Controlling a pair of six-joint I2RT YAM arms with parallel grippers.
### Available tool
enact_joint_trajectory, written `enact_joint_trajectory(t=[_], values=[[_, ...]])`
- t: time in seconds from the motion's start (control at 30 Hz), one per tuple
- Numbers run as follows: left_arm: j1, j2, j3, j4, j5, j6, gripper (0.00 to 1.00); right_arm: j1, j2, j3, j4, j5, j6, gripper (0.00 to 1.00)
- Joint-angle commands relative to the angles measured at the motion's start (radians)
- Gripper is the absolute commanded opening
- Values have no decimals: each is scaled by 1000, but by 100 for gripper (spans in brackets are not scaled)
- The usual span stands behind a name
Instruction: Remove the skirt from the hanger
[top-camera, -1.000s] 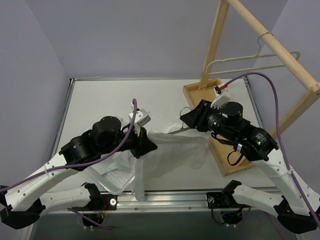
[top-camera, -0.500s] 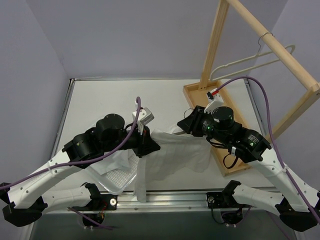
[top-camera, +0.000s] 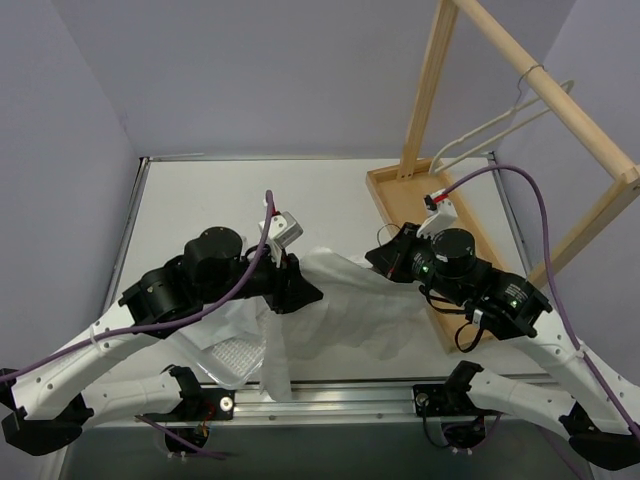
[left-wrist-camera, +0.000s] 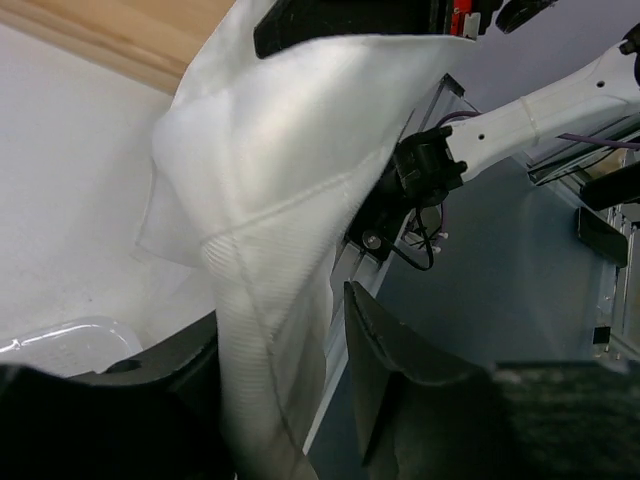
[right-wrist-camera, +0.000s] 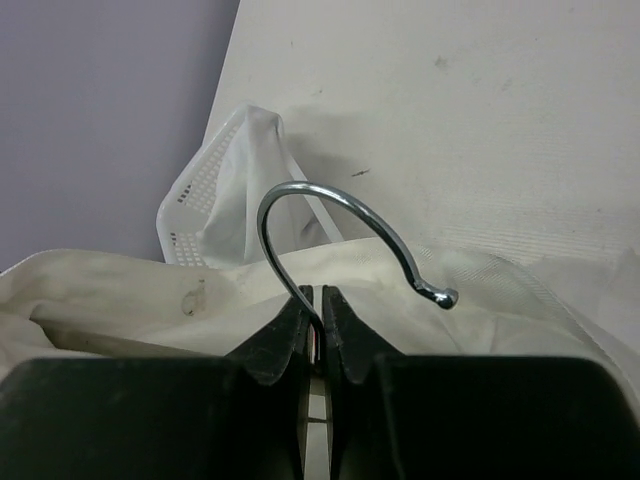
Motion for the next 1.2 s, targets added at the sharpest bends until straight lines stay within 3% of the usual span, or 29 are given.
enact_joint_trajectory(t=[0.0, 0.1, 0.3, 0.47, 0.73, 0.83, 0.9, 1.17], values=[[1, -53, -1, 74, 1, -3, 48, -1, -42, 23, 72, 66, 74, 0], [1, -77, -27, 71, -12, -5, 55, 1, -56, 40, 38, 80, 61, 0], [3, -102, -61, 53, -25, 3, 56, 1, -83, 52, -17, 83, 62, 0], [1, -100, -70, 42, -25, 1, 46, -1, -131, 57, -45, 101, 73, 0], [3, -93, -93, 53, -11, -16, 46, -1, -155, 124, -111, 118, 65, 0], [3, -87, -101, 68, 0, -28, 24, -1, -172, 123, -129, 127, 68, 0], [3, -83, -99, 68, -2, -29, 2, -1, -183, 120, -137, 135, 70, 0], [3, -129, -93, 33, -130, -32, 2, -1, -232, 117, -213, 224, 91, 0]])
